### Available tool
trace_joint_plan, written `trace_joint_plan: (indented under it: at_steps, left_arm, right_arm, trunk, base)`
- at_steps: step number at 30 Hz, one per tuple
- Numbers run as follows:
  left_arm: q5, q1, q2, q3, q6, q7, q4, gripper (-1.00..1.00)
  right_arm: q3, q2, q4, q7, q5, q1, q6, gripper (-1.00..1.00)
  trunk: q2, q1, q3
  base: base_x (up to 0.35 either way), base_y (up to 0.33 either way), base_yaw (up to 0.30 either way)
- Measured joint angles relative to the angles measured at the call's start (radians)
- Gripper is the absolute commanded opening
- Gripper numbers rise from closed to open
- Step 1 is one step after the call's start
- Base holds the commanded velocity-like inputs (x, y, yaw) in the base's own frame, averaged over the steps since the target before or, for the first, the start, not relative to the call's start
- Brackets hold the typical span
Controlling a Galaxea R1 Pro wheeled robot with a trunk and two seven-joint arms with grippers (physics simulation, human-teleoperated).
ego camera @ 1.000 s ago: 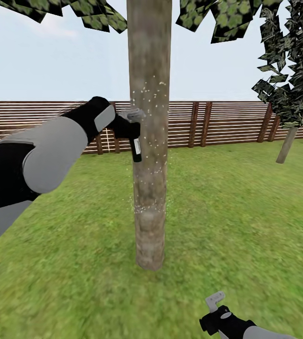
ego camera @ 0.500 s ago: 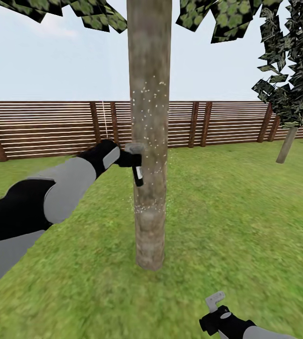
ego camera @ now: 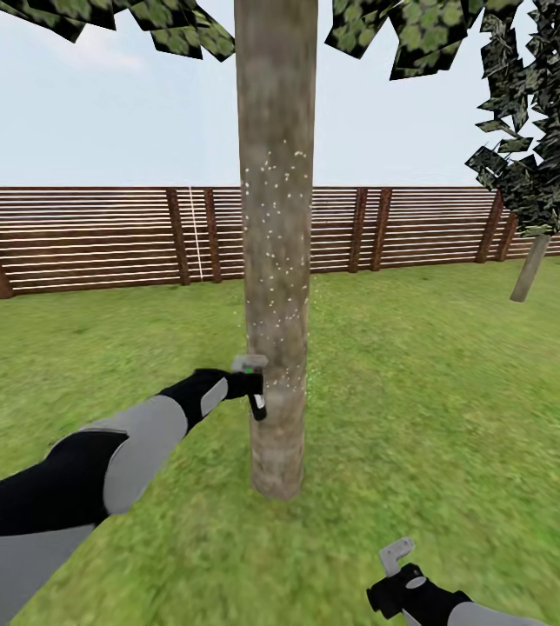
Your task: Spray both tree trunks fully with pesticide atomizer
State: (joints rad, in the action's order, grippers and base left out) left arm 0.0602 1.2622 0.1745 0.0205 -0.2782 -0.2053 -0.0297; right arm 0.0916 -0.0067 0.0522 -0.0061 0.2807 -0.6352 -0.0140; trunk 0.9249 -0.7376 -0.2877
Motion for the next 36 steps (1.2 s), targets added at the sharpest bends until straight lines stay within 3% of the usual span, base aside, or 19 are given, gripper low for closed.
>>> trace_joint_plan:
  at_steps: [6, 8, 12, 24, 36]
  left_arm:
    - [0.002, -0.203, 0.0, 0.002, 0.165, 0.0, -0.001, -1.0]
    - [0.004, -0.225, -0.005, 0.006, 0.214, 0.0, -0.002, -1.0]
    - [0.004, -0.246, -0.026, 0.006, 0.282, 0.0, -0.002, -1.0]
    - [0.006, -0.248, -0.042, 0.008, 0.286, 0.0, -0.004, -1.0]
    - [0.006, -0.248, -0.065, 0.007, 0.282, -0.002, -0.004, -1.0]
  right_arm:
    - [0.0, -0.002, 0.0, 0.0, 0.002, 0.0, -0.016, 1.0]
    - [0.0, -0.002, 0.0, 0.0, 0.002, 0.0, -0.017, 1.0]
    - [0.0, -0.001, 0.0, 0.0, 0.002, 0.0, -0.02, 1.0]
    - [0.0, -0.001, 0.0, 0.0, 0.002, 0.016, -0.05, 1.0]
    - [0.0, -0.001, 0.0, 0.0, 0.002, 0.017, -0.065, 1.0]
  trunk:
    - [0.0, 0.0, 0.0]
    - [0.0, 0.0, 0.0]
    - [0.0, 0.0, 0.0]
    - [0.0, 0.0, 0.0]
    - [0.0, 0.0, 0.0]
  base:
    - [0.0, 0.0, 0.0]
    - [0.0, 0.0, 0.0]
    - [0.0, 0.0, 0.0]
    - [0.162, 0.223, 0.0]
    - [0.006, 0.349, -0.271]
